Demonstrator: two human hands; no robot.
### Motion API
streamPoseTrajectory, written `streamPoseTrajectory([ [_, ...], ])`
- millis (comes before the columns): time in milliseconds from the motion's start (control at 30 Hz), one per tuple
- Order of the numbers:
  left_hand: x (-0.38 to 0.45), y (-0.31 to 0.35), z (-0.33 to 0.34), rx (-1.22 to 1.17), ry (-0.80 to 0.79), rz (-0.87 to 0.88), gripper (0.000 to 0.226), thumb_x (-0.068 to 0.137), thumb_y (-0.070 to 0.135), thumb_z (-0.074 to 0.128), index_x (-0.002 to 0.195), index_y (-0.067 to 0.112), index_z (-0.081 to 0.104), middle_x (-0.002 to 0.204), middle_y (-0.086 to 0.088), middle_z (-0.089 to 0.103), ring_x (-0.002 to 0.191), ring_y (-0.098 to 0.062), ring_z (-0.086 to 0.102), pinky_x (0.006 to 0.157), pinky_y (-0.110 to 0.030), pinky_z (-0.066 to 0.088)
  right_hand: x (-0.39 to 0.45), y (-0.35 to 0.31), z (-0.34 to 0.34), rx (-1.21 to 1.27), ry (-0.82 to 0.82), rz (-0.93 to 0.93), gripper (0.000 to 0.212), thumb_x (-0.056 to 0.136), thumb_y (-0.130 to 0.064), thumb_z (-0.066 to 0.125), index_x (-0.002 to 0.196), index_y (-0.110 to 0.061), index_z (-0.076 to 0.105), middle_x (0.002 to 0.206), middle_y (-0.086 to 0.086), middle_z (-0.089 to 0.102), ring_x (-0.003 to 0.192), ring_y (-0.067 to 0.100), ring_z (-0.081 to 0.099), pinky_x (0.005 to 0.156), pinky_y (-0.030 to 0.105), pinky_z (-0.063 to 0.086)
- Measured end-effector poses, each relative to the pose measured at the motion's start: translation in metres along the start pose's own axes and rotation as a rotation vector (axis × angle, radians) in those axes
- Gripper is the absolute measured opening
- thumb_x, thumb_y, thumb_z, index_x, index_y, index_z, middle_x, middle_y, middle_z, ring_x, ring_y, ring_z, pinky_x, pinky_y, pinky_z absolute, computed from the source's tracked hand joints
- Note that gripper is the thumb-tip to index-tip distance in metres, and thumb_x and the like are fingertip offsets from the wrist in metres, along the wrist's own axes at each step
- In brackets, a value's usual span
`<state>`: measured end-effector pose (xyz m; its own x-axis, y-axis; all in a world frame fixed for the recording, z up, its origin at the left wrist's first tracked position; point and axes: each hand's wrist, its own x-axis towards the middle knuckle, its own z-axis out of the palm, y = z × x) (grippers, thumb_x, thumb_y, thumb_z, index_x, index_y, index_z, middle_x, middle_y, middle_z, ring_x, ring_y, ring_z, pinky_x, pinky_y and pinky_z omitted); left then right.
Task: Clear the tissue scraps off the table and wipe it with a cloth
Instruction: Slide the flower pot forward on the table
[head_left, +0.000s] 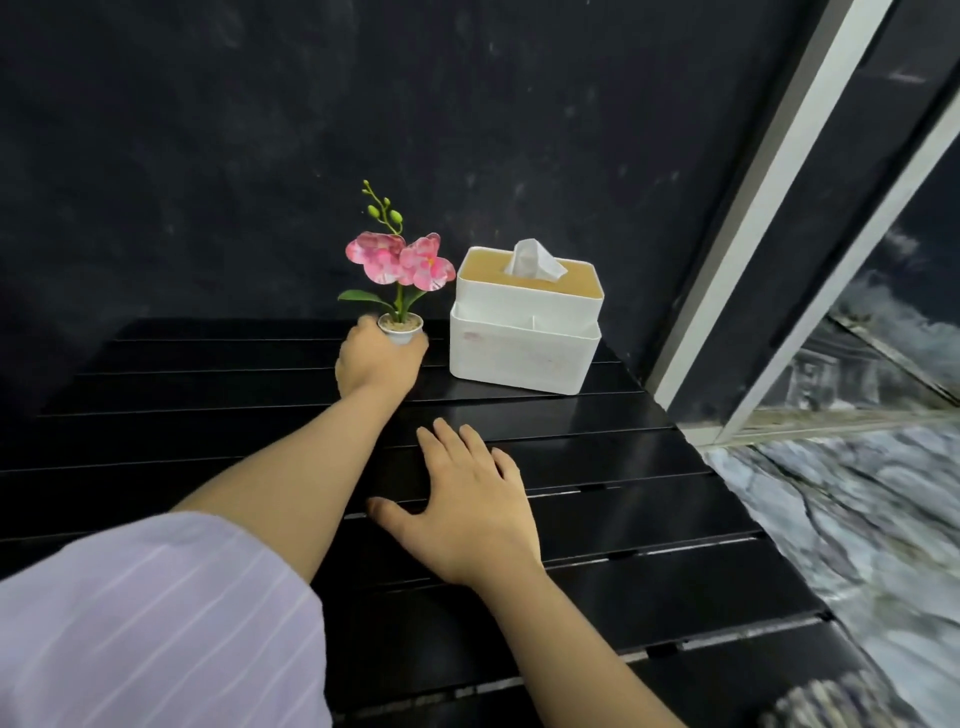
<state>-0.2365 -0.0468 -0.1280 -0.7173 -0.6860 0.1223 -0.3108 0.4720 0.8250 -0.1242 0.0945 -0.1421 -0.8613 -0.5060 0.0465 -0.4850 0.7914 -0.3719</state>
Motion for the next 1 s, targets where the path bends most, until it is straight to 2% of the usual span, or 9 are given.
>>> streamPoseTrajectory([
  [100, -0.002, 0.001, 0.003, -0.016, 0.072, -0.011, 0.047, 0.073, 0.044, 0.067, 0.107, 0.013, 0.058, 0.108, -0.009, 0.064, 0.101, -0.031, 0.059, 0.082, -0.037, 0.043, 0.0, 0.0, 0.001, 0.007, -0.005, 0.004, 0.082, 0.079, -0.067, 0.036, 0.145, -0.026, 0.012, 0.158, -0.006, 0.007, 0.145, 0.014, -0.003, 0.117, 0.039, -0.002],
  [233, -0.006, 0.002, -0.002, -0.077, 0.081, -0.036, 0.043, 0.072, 0.043, 0.07, 0.103, 0.015, 0.061, 0.104, -0.008, 0.067, 0.095, -0.03, 0.061, 0.082, -0.038, 0.05, 0.0, 0.0, 0.001, 0.013, -0.004, 0.002, 0.082, 0.08, -0.067, 0.036, 0.146, -0.025, 0.013, 0.159, -0.006, 0.007, 0.146, 0.014, -0.003, 0.117, 0.039, -0.002],
  [367, -0.013, -0.001, -0.018, -0.138, 0.059, -0.057, 0.04, 0.071, 0.04, 0.073, 0.102, 0.017, 0.064, 0.101, -0.006, 0.067, 0.08, -0.019, 0.053, 0.067, -0.03, 0.04, 0.0, -0.002, -0.001, 0.003, 0.004, -0.01, 0.082, 0.079, -0.067, 0.036, 0.145, -0.024, 0.014, 0.158, -0.005, 0.009, 0.146, 0.015, -0.001, 0.117, 0.04, 0.001],
  [467, -0.023, -0.014, -0.04, -0.136, 0.041, -0.052, 0.041, 0.07, 0.041, 0.073, 0.103, 0.018, 0.064, 0.099, -0.004, 0.067, 0.078, -0.018, 0.053, 0.06, -0.026, 0.039, -0.001, -0.003, -0.003, -0.002, 0.007, -0.01, 0.082, 0.079, -0.068, 0.035, 0.146, -0.025, 0.015, 0.158, -0.006, 0.01, 0.146, 0.014, 0.001, 0.117, 0.04, 0.003],
  [633, -0.043, -0.035, -0.082, -0.166, -0.005, -0.057, 0.045, 0.068, 0.038, 0.076, 0.107, 0.019, 0.065, 0.102, -0.002, 0.069, 0.092, -0.02, 0.061, 0.069, -0.026, 0.04, -0.004, -0.008, -0.007, -0.017, -0.004, -0.002, 0.08, 0.079, -0.069, 0.034, 0.145, -0.026, 0.018, 0.158, -0.007, 0.012, 0.146, 0.013, 0.003, 0.118, 0.039, 0.005],
  [867, -0.083, -0.056, -0.123, -0.184, -0.08, -0.032, 0.036, 0.066, 0.034, 0.077, 0.099, 0.025, 0.065, 0.076, 0.019, 0.06, 0.072, 0.004, 0.055, 0.056, -0.009, 0.033, -0.008, -0.012, -0.01, -0.047, -0.021, 0.018, 0.079, 0.081, -0.069, 0.033, 0.145, -0.027, 0.018, 0.158, -0.009, 0.011, 0.146, 0.012, 0.003, 0.119, 0.037, 0.006],
  [1000, -0.095, -0.062, -0.135, -0.171, -0.079, -0.04, 0.037, 0.067, 0.034, 0.077, 0.101, 0.024, 0.064, 0.078, 0.017, 0.059, 0.073, 0.002, 0.054, 0.057, -0.01, 0.034, -0.009, -0.011, -0.011, -0.064, -0.022, 0.019, 0.077, 0.082, -0.068, 0.033, 0.145, -0.027, 0.018, 0.158, -0.008, 0.012, 0.146, 0.012, 0.004, 0.119, 0.038, 0.007],
])
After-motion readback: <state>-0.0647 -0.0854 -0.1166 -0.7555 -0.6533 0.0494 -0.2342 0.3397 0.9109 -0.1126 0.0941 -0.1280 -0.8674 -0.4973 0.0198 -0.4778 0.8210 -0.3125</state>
